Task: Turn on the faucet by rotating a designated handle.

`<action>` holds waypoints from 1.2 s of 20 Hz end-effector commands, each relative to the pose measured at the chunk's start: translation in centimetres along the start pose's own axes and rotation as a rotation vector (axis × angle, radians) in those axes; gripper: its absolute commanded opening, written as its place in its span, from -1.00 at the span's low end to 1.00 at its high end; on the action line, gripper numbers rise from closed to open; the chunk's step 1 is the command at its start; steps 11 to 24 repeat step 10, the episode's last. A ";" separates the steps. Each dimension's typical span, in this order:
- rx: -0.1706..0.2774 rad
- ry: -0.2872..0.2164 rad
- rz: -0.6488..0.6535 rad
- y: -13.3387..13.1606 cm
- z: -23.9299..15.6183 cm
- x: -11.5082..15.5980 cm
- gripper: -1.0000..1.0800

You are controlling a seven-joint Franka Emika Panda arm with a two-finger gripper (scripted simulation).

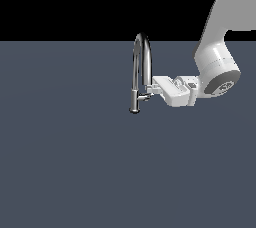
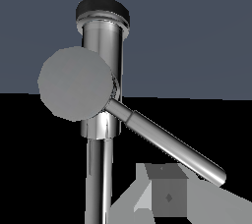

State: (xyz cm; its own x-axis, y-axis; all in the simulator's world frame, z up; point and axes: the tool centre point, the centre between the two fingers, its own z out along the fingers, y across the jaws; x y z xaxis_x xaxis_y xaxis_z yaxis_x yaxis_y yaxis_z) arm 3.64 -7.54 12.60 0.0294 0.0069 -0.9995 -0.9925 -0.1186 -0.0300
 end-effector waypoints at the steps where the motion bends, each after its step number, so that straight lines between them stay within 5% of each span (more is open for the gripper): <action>1: 0.001 0.001 0.003 0.3 -0.1 0.8 -1.00; 9: 0.012 0.004 0.021 2.5 -0.9 6.3 -1.00; 24: 0.012 0.004 0.021 2.5 -0.9 6.3 -1.00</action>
